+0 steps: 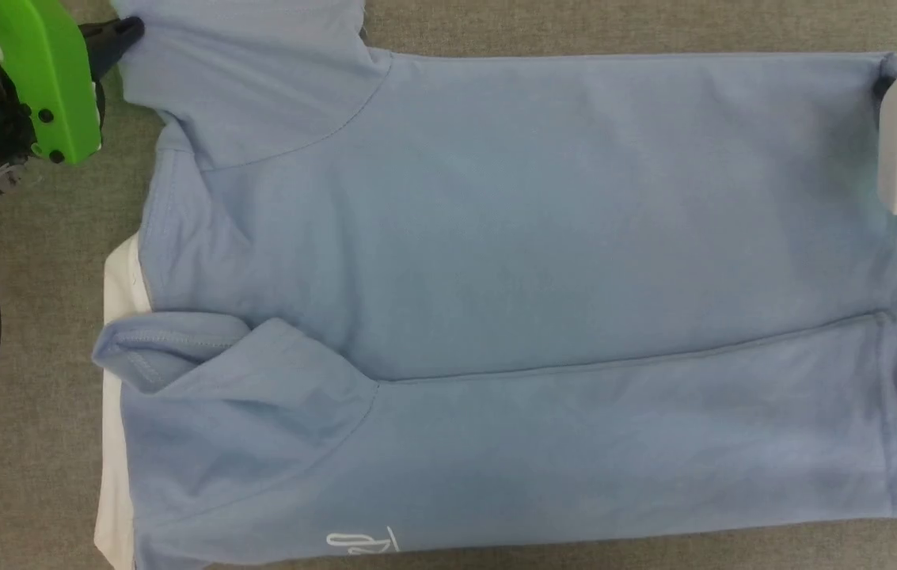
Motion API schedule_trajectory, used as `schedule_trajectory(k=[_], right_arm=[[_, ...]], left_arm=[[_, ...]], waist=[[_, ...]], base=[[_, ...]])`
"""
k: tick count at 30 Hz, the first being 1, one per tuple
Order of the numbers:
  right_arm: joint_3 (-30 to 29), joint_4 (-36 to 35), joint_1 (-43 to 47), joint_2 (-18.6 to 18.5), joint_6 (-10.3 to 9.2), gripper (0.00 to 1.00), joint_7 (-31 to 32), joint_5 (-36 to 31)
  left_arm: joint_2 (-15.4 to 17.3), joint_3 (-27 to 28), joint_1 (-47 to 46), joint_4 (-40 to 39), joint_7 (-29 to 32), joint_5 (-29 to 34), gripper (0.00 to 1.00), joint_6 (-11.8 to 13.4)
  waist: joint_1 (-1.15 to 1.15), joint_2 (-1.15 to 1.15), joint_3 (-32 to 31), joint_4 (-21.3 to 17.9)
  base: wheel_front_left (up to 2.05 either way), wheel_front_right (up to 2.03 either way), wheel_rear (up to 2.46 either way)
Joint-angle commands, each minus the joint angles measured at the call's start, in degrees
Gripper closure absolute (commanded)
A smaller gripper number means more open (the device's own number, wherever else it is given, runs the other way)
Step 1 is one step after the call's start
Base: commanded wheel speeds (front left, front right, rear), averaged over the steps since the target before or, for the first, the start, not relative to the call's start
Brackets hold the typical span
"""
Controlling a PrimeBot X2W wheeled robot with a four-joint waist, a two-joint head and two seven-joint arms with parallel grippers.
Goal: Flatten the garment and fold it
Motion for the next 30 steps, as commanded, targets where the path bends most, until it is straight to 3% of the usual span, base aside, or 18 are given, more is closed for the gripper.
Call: schedule_trajectory(k=[1, 8, 15, 30], right_arm=[[-0.74, -0.07, 1.01, 0.31, -0.06, 1.00, -1.67, 0.28], [-2.67, -0.87, 2.11, -1.06, -0.06, 1.00, -9.07, 3.35], [-3.09, -0.78, 8.64, -4.37, -0.06, 1.00, -12.22, 7.14], [-5.37, 1.01, 25.51, -5.20, -0.06, 1.00, -19.60, 12.68]], left_arm=[[0.32, 0.47, 0.67, 0.23, -0.94, -0.46, 1.00, -0.40], [-1.33, 2.26, 1.95, 0.10, -5.15, -2.44, 1.00, -1.51], [-0.69, 3.38, 7.67, -3.10, -6.59, -4.81, 1.00, -1.23], [2.43, 5.76, 31.01, -14.80, -10.88, -8.36, 1.00, 5.72]], waist=[[-0.01, 0.28, -1.53, -0.27], [-0.01, 0.28, -9.22, -0.46], [-0.01, 0.28, -17.08, -0.51], [-0.01, 0.28, -24.22, 1.37]], base=[[0.00, 0.00, 0.00], [0.00, 0.00, 0.00], [0.00, 0.00, 0.00], [0.00, 0.00, 0.00]])
